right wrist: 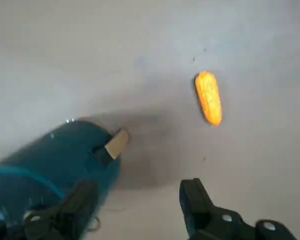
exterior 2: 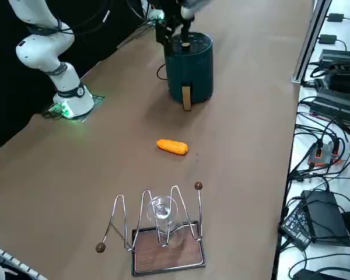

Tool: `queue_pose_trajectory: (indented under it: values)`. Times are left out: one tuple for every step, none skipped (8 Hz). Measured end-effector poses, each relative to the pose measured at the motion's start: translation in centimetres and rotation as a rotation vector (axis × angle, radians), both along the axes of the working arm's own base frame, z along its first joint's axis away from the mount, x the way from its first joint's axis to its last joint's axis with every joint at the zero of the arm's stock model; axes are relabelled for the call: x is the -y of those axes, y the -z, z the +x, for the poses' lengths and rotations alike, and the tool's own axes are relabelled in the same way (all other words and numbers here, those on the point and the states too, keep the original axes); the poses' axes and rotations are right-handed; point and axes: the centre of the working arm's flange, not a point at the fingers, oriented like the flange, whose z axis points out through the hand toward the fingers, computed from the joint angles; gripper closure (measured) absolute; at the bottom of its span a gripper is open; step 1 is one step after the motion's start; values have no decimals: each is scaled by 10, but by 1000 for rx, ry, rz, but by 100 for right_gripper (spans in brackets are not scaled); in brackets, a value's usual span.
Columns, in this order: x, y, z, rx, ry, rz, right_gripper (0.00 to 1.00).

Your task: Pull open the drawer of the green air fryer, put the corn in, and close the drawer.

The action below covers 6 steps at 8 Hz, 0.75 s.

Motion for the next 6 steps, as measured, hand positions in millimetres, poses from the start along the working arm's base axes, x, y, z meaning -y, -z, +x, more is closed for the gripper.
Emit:
queue_pose_trajectory:
  values:
    - [-3, 26, 10, -36, 106, 14, 0]
    - [-8, 51, 18, -68, 200, 38, 0]
    - [-12, 75, 22, -85, 283, 60, 0]
    - [-14, 96, 20, -105, 375, 85, 0]
    - [-16, 114, 16, -140, 478, 115, 0]
    - [-16, 130, 12, -173, 578, 152, 0]
